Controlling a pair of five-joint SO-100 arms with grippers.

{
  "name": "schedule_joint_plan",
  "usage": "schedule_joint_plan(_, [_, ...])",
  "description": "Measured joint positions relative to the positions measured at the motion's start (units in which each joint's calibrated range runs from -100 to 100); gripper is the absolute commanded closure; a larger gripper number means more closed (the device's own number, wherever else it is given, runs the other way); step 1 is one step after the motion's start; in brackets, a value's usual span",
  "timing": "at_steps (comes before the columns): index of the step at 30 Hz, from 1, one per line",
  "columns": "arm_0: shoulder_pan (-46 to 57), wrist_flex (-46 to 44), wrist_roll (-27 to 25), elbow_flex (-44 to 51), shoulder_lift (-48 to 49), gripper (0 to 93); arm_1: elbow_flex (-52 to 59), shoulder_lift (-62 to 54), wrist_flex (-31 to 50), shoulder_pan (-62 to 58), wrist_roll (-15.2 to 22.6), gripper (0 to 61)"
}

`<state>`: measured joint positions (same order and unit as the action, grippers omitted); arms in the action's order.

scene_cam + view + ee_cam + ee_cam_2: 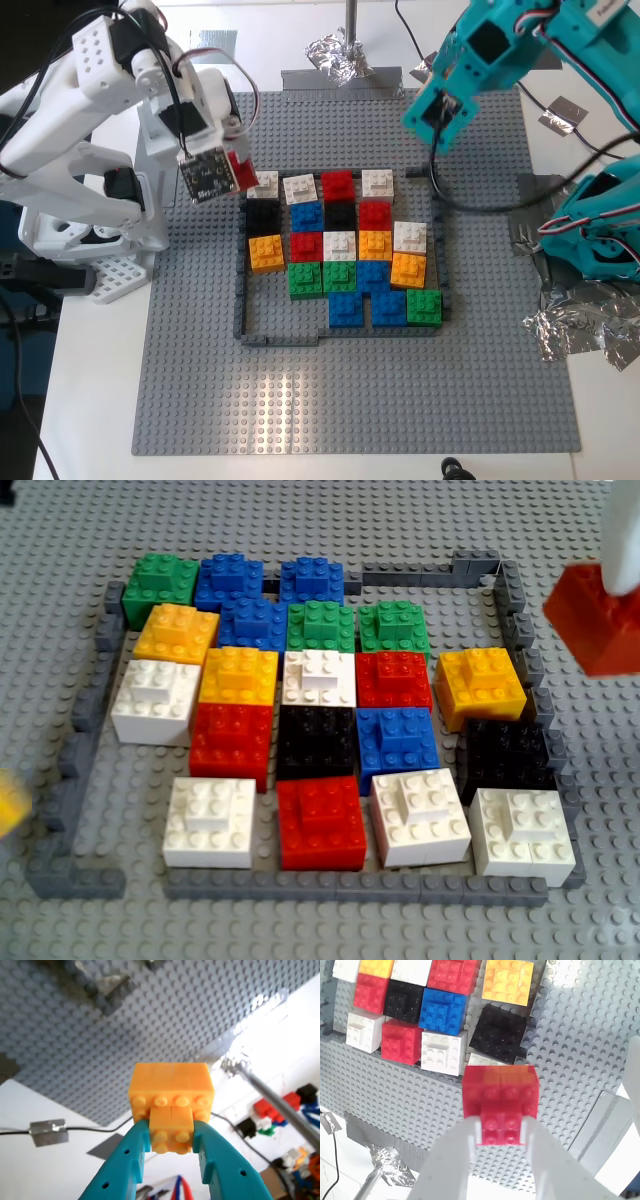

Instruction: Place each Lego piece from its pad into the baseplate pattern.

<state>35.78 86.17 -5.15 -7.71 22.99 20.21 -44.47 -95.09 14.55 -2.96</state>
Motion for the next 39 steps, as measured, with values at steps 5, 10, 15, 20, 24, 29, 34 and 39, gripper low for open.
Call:
schedule_joint_plan(5, [-5.3,-0.1,0.2,-7.2,4.8,89.8,6.3,0.6,3.4,-14.5,2.2,61.2])
schedule_joint_plan(10, [-8.9,-0.5,1.5,-14.0,6.8,89.8,8.0,4.3,7.6,-26.3,3.2,61.2])
schedule_joint_plan(15, [-10.2,-3.0,2.1,-19.0,6.8,89.8,7.4,11.8,10.6,-34.0,5.9,61.2])
schedule_joint_plan(20, [-10.6,-5.8,1.4,-23.3,5.9,89.8,3.3,20.7,17.6,-39.8,10.5,61.2])
schedule_joint_plan(24, [-10.4,-8.6,1.3,-23.4,2.2,89.8,0.6,26.8,23.2,-40.9,12.8,61.2])
schedule_joint_plan(29, [-11.0,-10.7,0.3,-23.3,-0.3,89.8,-0.9,32.0,26.7,-41.0,12.9,61.2])
schedule_joint_plan(34, [-12.4,-11.7,-0.7,-23.3,-0.7,89.8,-0.6,32.5,29.4,-38.3,11.9,61.2])
schedule_joint_plan(39, [-12.6,-12.5,-1.9,-23.3,-2.9,89.8,1.3,32.5,31.6,-35.9,11.1,61.2])
